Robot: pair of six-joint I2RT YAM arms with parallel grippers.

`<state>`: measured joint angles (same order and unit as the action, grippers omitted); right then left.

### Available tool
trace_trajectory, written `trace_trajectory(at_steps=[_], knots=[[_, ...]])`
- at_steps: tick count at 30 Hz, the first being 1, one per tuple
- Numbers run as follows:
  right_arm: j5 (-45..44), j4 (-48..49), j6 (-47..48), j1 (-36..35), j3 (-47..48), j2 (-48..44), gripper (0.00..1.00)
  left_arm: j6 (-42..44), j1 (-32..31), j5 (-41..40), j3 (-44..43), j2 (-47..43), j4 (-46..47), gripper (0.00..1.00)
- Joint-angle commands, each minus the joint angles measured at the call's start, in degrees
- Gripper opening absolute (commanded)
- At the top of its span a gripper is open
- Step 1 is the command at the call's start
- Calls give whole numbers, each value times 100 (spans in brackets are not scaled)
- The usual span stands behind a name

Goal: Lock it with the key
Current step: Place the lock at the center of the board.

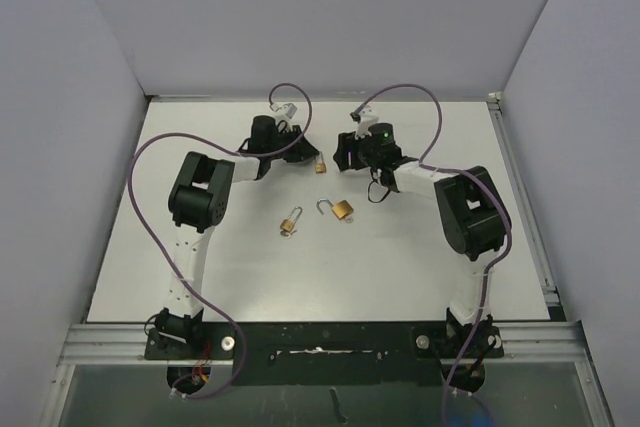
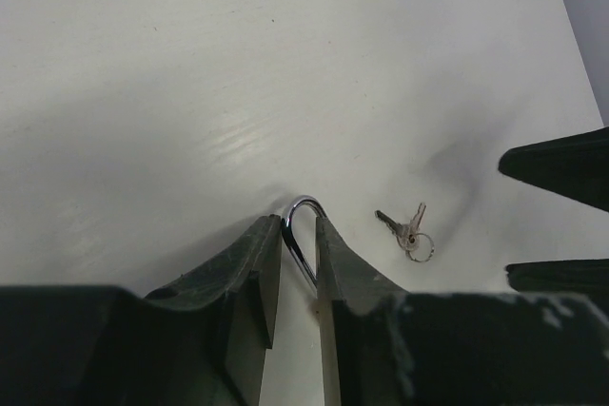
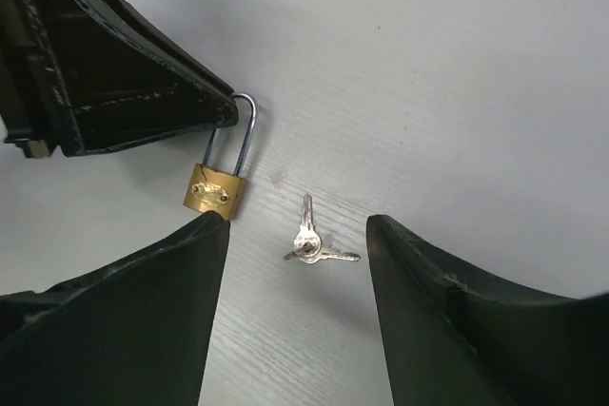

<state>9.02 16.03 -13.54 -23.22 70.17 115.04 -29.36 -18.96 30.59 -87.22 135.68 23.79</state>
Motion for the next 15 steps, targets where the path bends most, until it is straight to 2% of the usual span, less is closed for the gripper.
trace_trajectory(at_steps=[1,3,4,5,7,10,13,15], knots=[[14,787,-33,115,-195,-809,63,-185,96,142,45,-133,623,21],[214,965,-257,226,-311,-955,76,-246,132,149,28,-182,714,21],[379,1089,-410,313,-377,-1014,90,-265,151,149,12,-205,737,22],[580,1319,-612,448,-478,-1059,99,-283,174,149,-1,-238,740,22],[1073,1894,-1183,712,-666,-1108,98,-280,202,145,-31,-320,702,22],[1837,3234,-2659,1281,-925,-919,98,-232,242,108,57,-484,658,22],[2700,5381,-4720,1857,-920,-189,98,-164,253,-16,358,-755,739,21],[3165,6838,-5765,2098,-714,407,98,-145,253,-57,632,-958,841,17]])
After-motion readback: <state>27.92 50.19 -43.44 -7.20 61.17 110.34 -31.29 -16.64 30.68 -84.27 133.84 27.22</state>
